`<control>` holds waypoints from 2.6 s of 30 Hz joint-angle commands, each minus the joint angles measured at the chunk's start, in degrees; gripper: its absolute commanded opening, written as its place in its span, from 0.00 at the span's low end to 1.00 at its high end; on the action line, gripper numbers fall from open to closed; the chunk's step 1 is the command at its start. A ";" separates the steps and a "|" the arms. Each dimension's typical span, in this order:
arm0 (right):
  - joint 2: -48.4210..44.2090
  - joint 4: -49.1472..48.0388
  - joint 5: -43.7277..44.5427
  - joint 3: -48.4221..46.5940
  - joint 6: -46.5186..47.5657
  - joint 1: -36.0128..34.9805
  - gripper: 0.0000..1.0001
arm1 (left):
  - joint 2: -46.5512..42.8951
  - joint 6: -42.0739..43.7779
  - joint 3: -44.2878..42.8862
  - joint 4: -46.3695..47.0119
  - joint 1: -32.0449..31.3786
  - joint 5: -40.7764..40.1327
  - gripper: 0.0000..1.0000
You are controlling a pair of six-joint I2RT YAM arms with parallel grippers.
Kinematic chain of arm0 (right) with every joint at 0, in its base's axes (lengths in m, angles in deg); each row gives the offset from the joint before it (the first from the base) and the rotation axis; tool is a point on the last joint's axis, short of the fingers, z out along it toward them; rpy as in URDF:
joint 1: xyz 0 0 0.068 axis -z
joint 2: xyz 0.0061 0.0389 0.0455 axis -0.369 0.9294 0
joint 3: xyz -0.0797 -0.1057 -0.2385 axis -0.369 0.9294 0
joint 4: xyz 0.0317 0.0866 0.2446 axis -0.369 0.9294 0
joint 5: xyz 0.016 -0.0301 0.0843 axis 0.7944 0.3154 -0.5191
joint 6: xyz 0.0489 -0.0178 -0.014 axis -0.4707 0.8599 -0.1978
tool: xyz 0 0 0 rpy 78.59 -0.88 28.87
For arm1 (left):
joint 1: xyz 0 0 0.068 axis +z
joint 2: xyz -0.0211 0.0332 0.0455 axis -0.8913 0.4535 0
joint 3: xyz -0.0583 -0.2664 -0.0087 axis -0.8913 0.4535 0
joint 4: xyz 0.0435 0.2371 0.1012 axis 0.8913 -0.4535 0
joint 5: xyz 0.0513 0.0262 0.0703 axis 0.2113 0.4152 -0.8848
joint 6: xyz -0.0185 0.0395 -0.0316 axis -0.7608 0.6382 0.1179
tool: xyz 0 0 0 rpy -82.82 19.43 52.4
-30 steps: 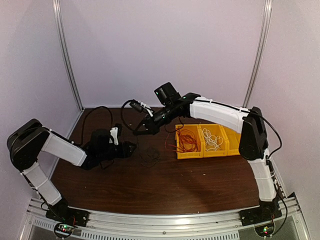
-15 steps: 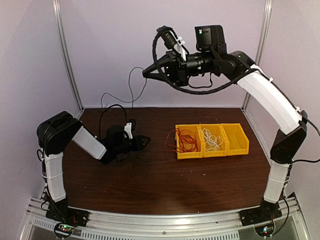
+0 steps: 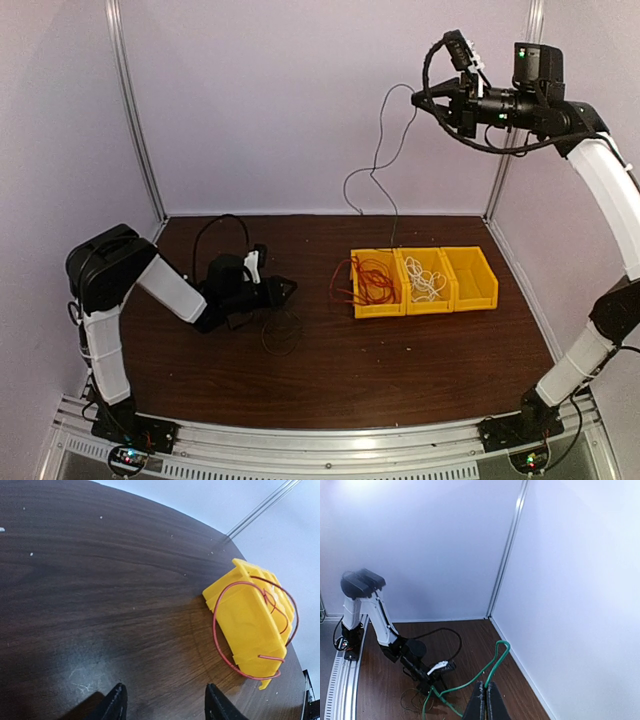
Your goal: Untangle the cables
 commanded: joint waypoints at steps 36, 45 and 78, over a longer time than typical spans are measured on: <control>-17.68 -6.49 3.09 35.99 5.05 35.00 0.00 | -12.80 6.60 -1.14 -9.60 0.44 -7.44 0.57; -18.05 -4.53 4.91 38.40 7.34 36.93 0.00 | -12.38 6.17 -1.11 -9.96 0.79 -7.58 0.57; 1.40 -11.79 14.04 62.30 11.91 33.61 0.00 | -10.96 5.51 -1.93 -11.04 0.92 -7.56 0.57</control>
